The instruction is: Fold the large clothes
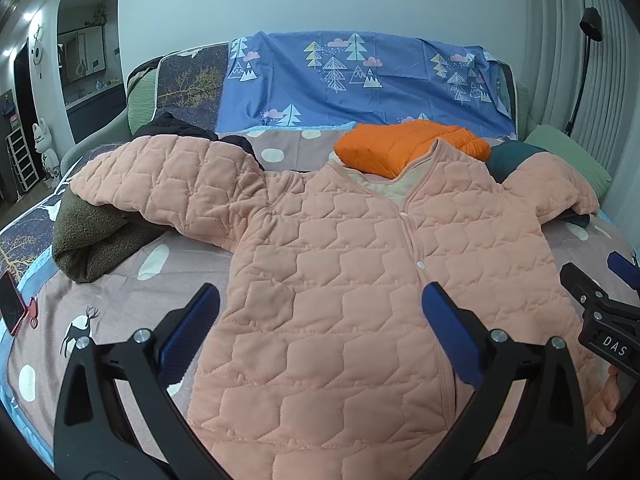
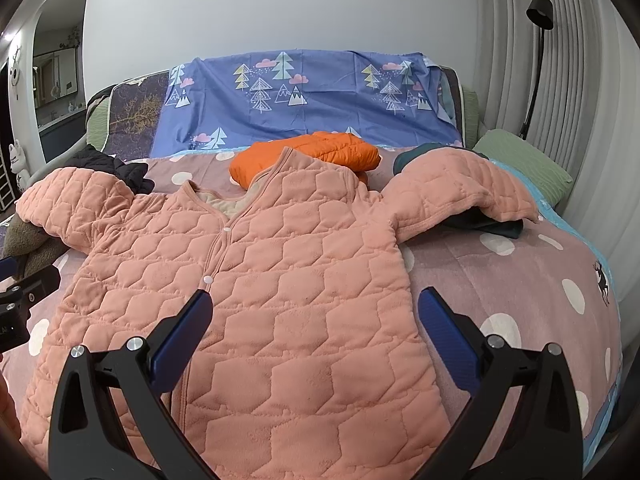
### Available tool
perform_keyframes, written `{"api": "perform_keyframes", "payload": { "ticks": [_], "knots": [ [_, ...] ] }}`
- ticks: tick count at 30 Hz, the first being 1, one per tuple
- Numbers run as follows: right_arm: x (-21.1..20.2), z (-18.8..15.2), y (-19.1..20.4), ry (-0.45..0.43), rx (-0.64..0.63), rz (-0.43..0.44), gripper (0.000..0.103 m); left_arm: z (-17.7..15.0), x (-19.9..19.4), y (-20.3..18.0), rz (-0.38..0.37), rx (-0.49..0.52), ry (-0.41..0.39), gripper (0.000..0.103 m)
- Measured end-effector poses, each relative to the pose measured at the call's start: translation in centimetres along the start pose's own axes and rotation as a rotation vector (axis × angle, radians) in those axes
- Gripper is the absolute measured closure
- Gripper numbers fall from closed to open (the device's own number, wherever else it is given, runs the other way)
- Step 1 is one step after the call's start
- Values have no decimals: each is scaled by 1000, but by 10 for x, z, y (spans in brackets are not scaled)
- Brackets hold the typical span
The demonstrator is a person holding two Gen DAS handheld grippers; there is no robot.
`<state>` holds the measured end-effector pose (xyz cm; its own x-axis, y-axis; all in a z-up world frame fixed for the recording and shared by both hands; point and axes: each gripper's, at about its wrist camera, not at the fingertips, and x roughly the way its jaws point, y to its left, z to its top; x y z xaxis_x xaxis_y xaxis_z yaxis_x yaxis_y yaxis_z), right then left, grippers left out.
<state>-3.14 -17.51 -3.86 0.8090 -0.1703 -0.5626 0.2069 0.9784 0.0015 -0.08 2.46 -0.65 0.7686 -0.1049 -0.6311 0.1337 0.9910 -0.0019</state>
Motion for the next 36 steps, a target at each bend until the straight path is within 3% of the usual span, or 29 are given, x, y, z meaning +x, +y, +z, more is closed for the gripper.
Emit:
{"api": "perform_keyframes", "payload": {
  "ticks": [20, 24, 26, 27, 28, 31, 33, 36],
  "knots": [
    [1, -1, 2, 7, -6, 1, 1, 4, 6, 11, 40, -10, 16, 2],
    [7, 1, 3, 15, -10, -4, 1, 9, 14, 22, -4, -38, 39, 2],
    [10, 2, 3, 21, -14, -7, 1, 16, 24, 42, -107, -102, 60, 2],
    [11, 2, 3, 23, -17, -9, 1, 22, 30, 58, -136, -144, 66, 7],
    [12, 2, 2, 24, -21, -12, 1, 27, 35, 72, -128, -170, 63, 20],
    [15, 2, -1, 28, -27, -32, 1, 48, 55, 128, -30, -236, 39, 39],
    [19, 3, -5, 38, -19, -43, 1, 60, 73, 187, 2, -358, 47, 47],
    [24, 5, -10, 53, -8, -58, 1, 65, 90, 259, 31, -528, 52, 47]
  ]
}}
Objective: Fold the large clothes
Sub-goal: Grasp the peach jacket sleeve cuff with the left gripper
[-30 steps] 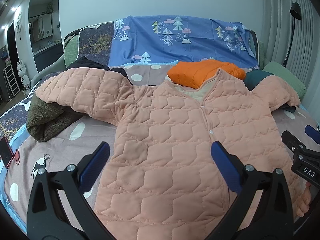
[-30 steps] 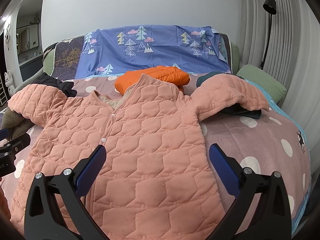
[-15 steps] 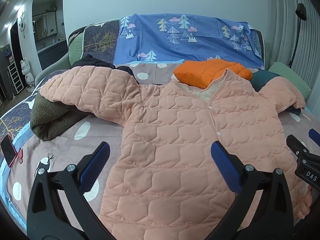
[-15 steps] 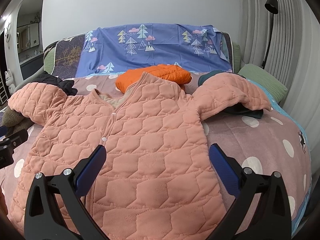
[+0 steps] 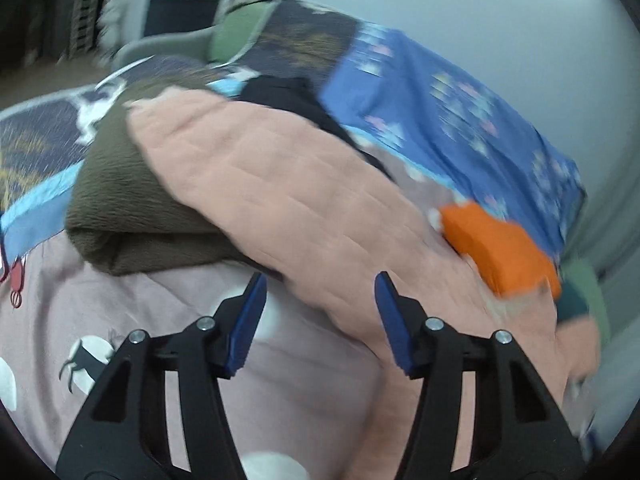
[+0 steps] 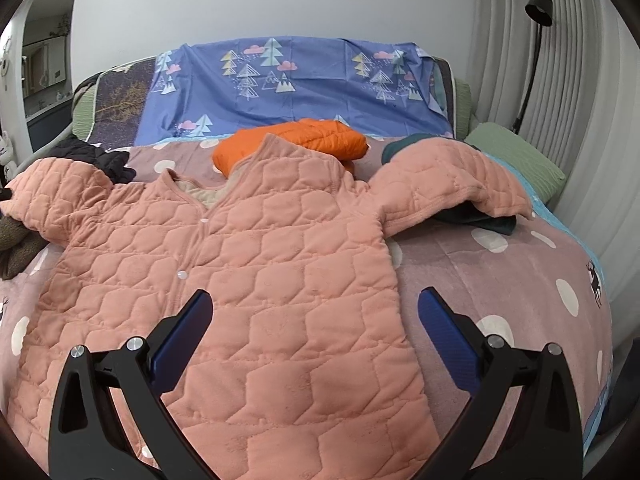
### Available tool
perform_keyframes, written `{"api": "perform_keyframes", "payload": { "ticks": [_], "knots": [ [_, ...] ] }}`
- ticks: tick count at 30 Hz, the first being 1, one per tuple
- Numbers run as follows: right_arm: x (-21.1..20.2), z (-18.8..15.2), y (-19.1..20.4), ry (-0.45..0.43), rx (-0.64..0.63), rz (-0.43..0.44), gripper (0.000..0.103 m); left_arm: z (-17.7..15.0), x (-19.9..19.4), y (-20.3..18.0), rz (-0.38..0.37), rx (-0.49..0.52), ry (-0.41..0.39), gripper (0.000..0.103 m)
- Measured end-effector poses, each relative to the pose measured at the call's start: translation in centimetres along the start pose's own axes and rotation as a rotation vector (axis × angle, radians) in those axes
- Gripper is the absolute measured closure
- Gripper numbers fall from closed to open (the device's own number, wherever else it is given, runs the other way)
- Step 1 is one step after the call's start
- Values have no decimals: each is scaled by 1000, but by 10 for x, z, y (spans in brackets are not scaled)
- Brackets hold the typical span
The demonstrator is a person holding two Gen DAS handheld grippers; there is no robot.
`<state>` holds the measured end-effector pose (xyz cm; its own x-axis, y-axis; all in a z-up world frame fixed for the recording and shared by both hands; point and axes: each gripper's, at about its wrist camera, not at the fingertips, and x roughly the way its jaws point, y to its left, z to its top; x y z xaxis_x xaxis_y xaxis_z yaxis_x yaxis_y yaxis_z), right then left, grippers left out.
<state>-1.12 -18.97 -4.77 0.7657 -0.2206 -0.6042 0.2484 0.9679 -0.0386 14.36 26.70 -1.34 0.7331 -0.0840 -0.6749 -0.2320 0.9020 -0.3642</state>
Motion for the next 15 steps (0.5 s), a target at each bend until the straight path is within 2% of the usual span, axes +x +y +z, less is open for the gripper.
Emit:
{"api": "perform_keyframes", "payload": {
  "ticks": [3, 6, 10, 15],
  "knots": [
    [5, 2, -1, 9, -4, -18, 1, 35, 22, 68, 73, -170, -17, 39],
    [10, 4, 1, 17, -23, -45, 1, 59, 42, 116, 76, -308, -16, 38],
    [18, 4, 3, 34, -39, -72, 1, 84, 63, 147, 41, -389, -26, 38],
    [29, 2, 7, 68, -53, -90, 1, 94, 79, 153, 18, -471, -24, 31]
  ]
}}
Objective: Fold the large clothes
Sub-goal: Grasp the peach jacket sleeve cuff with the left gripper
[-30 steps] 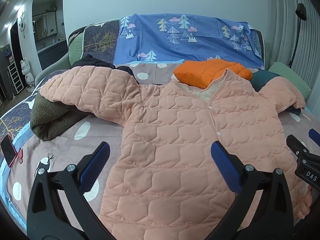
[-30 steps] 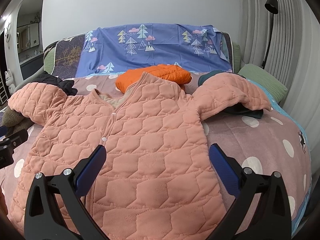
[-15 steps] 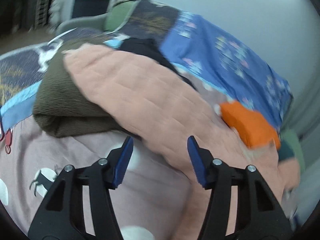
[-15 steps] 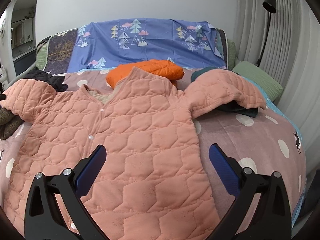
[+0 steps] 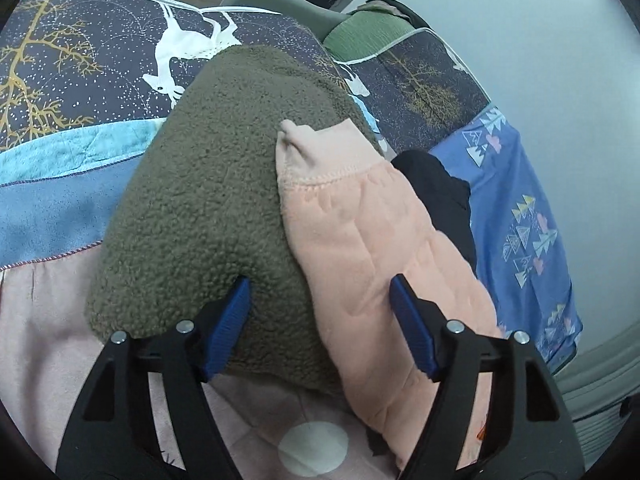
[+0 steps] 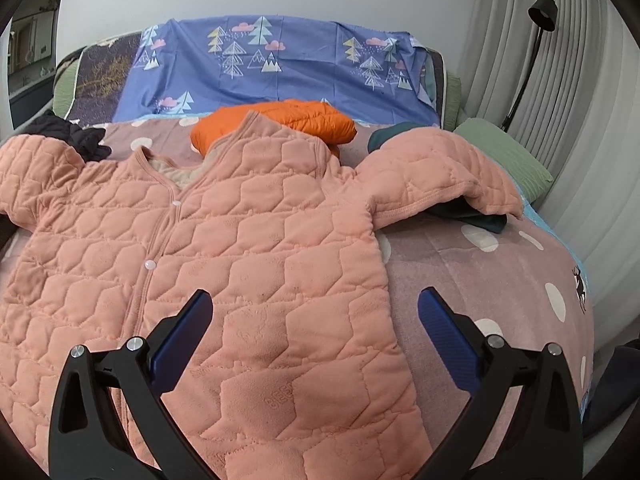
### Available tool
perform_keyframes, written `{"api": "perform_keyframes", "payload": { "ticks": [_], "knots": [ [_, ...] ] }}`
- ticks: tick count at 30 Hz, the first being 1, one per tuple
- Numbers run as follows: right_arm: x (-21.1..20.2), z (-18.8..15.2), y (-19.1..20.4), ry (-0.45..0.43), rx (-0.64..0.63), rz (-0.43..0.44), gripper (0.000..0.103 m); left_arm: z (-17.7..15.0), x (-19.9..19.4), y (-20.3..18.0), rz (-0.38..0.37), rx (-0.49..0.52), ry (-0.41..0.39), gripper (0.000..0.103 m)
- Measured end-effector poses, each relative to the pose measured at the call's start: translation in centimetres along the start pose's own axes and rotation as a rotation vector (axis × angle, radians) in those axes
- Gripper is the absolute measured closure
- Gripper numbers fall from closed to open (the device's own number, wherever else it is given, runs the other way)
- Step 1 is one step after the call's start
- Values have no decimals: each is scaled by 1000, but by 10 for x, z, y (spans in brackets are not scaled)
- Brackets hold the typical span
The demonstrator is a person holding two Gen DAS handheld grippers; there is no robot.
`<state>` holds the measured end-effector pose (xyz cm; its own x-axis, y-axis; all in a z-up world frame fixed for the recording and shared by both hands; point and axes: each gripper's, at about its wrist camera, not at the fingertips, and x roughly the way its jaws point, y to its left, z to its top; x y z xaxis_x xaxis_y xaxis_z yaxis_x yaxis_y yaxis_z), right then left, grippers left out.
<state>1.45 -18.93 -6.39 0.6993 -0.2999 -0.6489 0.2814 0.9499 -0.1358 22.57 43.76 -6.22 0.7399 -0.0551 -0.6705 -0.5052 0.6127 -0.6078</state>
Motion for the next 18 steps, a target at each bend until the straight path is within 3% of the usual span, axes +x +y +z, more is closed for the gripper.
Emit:
{"api": "perform_keyframes", "payload": {
  "ticks": [2, 4, 5, 8, 12, 14, 16, 18],
  "knots": [
    [3, 0, 3, 8, -9, -3, 1, -3, -5, -9, -2, 12, -24, 39],
    [6, 0, 4, 12, -13, 2, 1, -6, -9, -17, -12, 60, -16, 59],
    [7, 0, 5, 12, -14, 4, 1, -8, -7, -22, -27, 80, 5, 60],
    [10, 1, 9, 18, -18, 18, 1, -9, 1, -29, 28, 111, 17, 60],
    [6, 2, 13, -1, -35, 38, 1, 0, 23, -18, 37, 34, 67, 59],
    [2, 2, 11, -19, -46, 39, 1, 1, 18, -19, 26, 17, 48, 72],
    [1, 1, 7, -31, -41, 39, 1, -2, 3, -37, 14, 94, 5, 90],
    [3, 2, -1, -26, -17, 49, 1, -12, -23, -67, -12, 198, -57, 91]
  ]
}}
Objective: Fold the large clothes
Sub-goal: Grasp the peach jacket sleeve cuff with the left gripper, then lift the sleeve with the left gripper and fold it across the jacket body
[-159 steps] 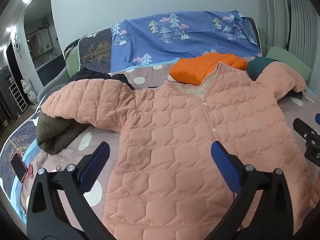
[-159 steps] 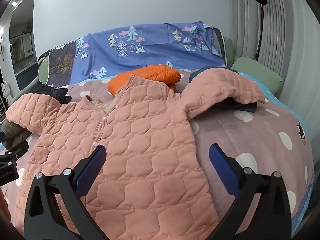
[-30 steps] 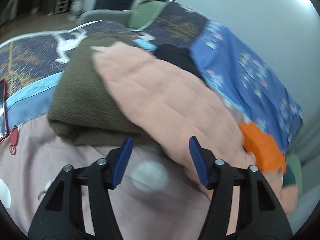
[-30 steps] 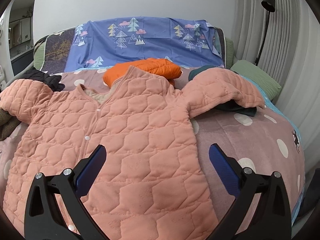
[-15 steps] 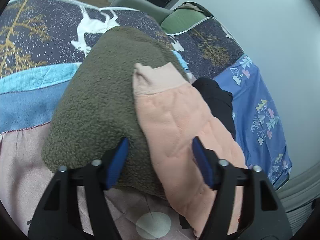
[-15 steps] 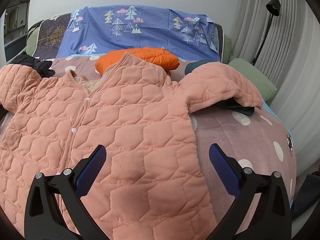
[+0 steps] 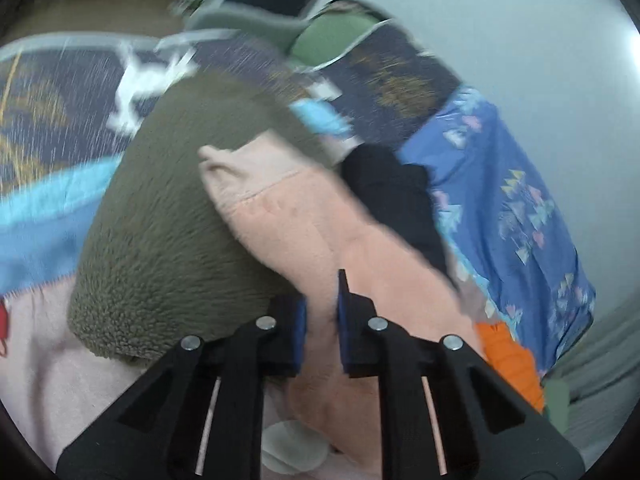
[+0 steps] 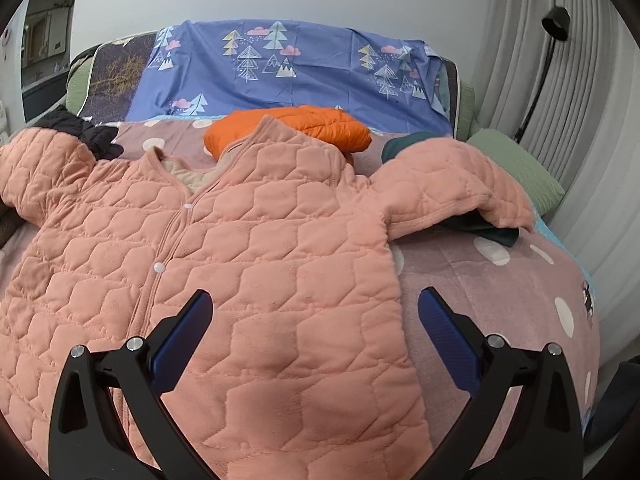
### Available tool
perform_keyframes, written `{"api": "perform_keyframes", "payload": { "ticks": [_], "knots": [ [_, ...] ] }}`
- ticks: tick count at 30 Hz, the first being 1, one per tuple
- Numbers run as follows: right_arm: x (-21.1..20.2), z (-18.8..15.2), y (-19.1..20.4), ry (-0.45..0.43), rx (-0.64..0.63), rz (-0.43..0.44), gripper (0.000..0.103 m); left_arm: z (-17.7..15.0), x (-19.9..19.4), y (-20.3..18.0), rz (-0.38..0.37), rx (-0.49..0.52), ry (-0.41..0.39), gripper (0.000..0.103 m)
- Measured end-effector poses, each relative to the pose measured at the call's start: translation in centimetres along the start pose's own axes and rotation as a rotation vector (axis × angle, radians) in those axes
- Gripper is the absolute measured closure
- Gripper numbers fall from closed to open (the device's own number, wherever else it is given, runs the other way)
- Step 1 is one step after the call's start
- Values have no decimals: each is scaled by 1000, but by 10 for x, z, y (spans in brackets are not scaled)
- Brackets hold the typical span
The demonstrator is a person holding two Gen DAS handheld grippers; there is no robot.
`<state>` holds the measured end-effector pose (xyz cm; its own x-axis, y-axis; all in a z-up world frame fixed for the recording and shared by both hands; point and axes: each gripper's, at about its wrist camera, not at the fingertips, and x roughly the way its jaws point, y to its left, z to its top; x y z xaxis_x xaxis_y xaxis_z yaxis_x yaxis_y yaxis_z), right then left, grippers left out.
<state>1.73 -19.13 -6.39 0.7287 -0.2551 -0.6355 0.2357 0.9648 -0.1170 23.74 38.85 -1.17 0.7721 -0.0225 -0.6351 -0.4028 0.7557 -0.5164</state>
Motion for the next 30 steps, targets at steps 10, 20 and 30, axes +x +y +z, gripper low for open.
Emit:
{"api": "perform_keyframes", "payload": {
  "ticks": [10, 20, 30],
  "knots": [
    [-6, 9, -48, -10, 157, 86, 1, -123, -117, -233, -376, 613, -91, 91],
    [-9, -2, -103, -13, 252, 25, 1, -331, -40, -376, -532, 916, 204, 89],
    [8, -15, -128, 35, 299, 49, 1, -418, -3, -374, -482, 1060, 363, 55]
  ]
}}
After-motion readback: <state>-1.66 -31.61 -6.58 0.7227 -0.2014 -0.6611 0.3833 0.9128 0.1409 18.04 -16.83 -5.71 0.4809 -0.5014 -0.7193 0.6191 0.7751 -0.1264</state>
